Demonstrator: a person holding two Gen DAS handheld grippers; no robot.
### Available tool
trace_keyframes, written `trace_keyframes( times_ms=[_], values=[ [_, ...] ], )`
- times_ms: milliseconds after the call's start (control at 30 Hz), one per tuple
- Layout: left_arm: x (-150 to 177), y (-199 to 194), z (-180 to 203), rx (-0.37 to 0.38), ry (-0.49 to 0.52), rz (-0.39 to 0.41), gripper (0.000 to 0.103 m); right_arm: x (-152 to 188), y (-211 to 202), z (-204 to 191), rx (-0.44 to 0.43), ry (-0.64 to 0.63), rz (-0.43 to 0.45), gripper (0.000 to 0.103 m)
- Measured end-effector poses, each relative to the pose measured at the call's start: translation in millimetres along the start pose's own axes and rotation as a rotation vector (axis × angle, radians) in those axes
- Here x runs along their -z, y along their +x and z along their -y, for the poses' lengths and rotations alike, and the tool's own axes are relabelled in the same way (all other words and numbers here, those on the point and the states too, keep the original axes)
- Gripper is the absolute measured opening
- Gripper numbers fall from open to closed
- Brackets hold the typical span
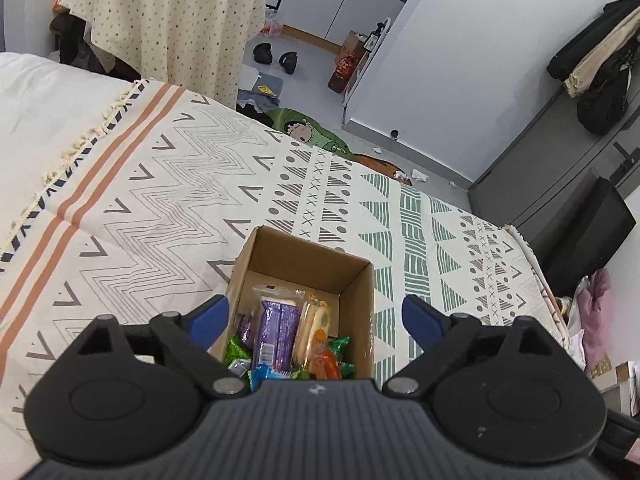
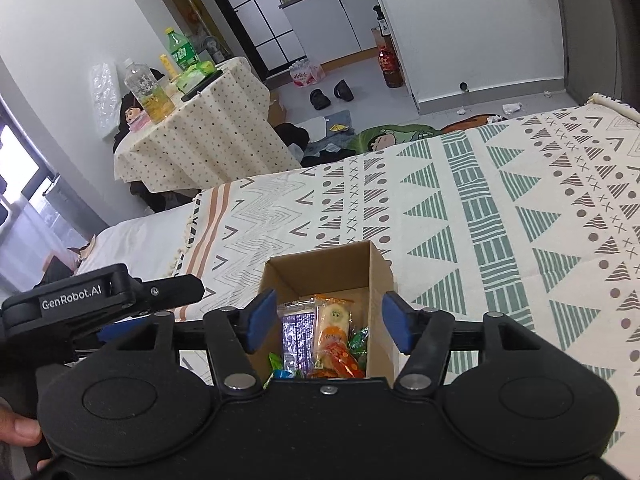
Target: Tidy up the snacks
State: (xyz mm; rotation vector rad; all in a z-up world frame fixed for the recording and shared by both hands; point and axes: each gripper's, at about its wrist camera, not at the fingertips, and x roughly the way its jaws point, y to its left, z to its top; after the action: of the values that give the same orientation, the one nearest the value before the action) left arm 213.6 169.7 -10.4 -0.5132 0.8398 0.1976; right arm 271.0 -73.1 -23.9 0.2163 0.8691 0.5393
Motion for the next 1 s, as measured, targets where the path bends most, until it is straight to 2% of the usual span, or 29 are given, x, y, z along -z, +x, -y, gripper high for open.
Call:
trace_keyframes(
  times_ms=[200,367,567,733,1000],
  values=[
    [10.3,-18.0,6.2,0.003,0.022,0.007,0.097,4.5,-21.4,1.7,0.005,-0.007,0.024,0.071],
    [22.6,-27.6,12.2,-0.006,0.049,0.003,0.097,11.0,-40.5,5.5,0.034,-0.018,0.052,0.091],
    [37.8,-40.8,22.1,-0.011,0.079,0.015,0.103,21.8,-59.0,18.6,0.068,0.006,0.071,0.100],
    [49.6,-53.5,32.3,-0.003,0.101,0.023,0.103,30.2,-77.5,28.0,0.111,0.006,0.099,0.103],
    [76.4,-74.2,48.8,0.011,0.144,0.061,0.103,48.0,-106.0,36.7,0.158,-0.015,0.089,0.103]
  ],
)
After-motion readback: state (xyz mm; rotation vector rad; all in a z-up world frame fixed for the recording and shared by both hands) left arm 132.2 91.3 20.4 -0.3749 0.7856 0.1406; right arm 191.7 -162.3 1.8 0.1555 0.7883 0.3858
